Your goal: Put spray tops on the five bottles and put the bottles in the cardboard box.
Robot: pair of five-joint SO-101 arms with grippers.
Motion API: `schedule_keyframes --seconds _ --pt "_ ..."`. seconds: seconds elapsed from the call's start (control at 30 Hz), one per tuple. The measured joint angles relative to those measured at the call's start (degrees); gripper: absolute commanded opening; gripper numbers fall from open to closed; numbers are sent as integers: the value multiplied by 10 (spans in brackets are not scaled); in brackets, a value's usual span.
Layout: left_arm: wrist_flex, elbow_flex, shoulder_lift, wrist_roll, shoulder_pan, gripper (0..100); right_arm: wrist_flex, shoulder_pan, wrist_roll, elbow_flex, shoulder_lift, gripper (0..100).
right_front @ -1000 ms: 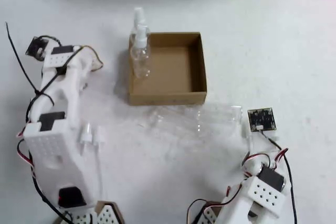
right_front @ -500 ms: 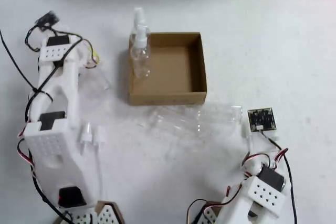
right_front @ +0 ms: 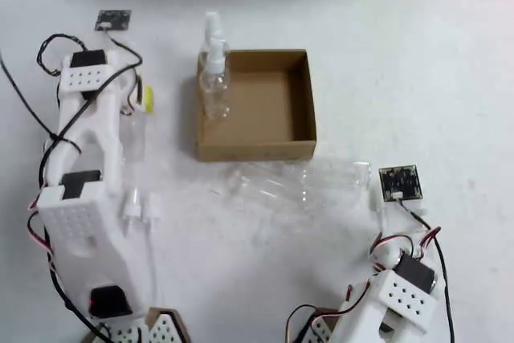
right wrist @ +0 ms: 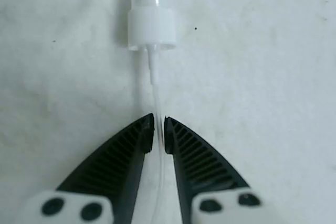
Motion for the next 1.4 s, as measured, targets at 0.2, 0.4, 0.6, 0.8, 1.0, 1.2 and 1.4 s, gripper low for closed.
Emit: schedule_keyframes --seconds 0.2,0.4,0.6,0.8,1.0,1.2,1.4 --pt "14 -2 38 -5 4 291 0 0 0 0 0 15" --pt "56 -37 38 -9 4 330 0 0 0 0 0 15" --pt "113 -91 38 -12 4 356 0 0 0 0 0 15" --pt "126 -130 63 -41 5 319 0 0 0 0 0 15" --pt "141 -147 81 -53 5 320 0 0 0 0 0 15" --pt "162 -165 81 -61 5 321 0 0 0 0 0 15" --pt "164 -165 81 -70 5 317 0 0 0 0 0 15"
